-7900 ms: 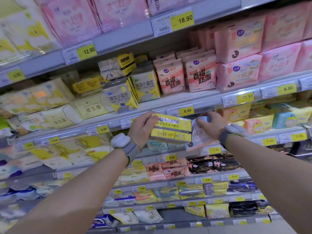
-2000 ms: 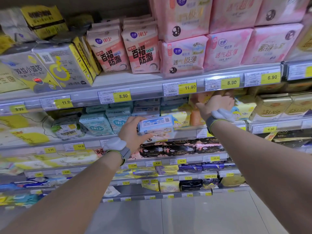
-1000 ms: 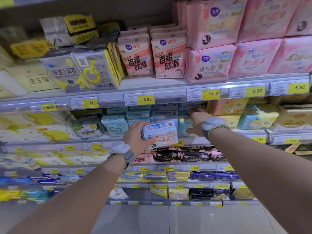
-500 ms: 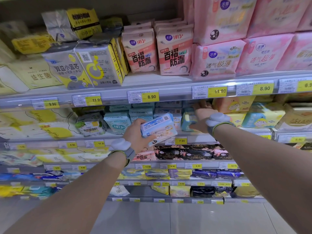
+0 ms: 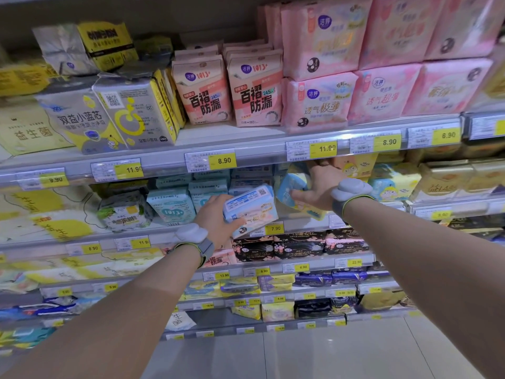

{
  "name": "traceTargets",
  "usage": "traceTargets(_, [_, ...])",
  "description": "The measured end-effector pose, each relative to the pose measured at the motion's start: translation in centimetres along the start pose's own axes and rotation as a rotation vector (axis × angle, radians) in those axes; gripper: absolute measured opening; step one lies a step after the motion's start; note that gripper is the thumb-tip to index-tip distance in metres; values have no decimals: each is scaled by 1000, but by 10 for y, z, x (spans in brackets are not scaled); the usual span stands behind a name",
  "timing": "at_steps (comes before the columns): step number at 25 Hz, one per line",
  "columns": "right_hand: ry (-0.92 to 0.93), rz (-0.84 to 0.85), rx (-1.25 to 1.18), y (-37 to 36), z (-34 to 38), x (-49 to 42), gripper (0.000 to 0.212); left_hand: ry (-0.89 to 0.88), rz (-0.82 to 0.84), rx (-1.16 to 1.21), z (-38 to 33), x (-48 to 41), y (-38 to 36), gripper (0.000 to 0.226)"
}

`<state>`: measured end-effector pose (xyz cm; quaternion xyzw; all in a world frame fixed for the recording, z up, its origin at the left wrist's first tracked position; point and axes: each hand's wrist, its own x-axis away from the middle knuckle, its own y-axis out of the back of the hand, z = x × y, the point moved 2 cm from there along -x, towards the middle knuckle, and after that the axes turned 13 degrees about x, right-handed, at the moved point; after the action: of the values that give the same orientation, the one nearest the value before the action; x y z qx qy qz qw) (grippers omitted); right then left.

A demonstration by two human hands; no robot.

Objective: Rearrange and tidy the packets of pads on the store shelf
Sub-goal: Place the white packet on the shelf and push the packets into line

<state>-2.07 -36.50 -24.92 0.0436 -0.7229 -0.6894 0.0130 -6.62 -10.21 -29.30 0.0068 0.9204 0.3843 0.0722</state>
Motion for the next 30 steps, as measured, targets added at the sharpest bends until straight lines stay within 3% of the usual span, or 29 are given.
traceTargets(5, [-7, 53, 62, 2, -19, 15, 91, -62, 8, -6, -17, -5, -10, 53])
traceTargets(9, [-7, 117, 106, 6, -36, 22, 78, -122, 27, 20, -39, -14, -20, 51])
traceTargets(11, [-2, 147, 117, 5, -41, 24, 82, -133, 22, -5, -47, -19, -26, 50])
traceTargets(15, [20, 170, 117, -1, -57, 27, 88, -156, 34, -132, -65, -30, -40, 48])
traceTargets(20, [44, 168, 119, -7, -73, 23, 76, -140, 86, -290, -82, -45, -58, 55])
traceTargets(25, [58, 173, 97, -13, -87, 20, 92, -201, 109, -370, -95, -60, -72, 55])
traceTargets(30, [59, 193, 93, -16, -93, 16, 88, -186, 104, -370, -94, -73, -76, 59])
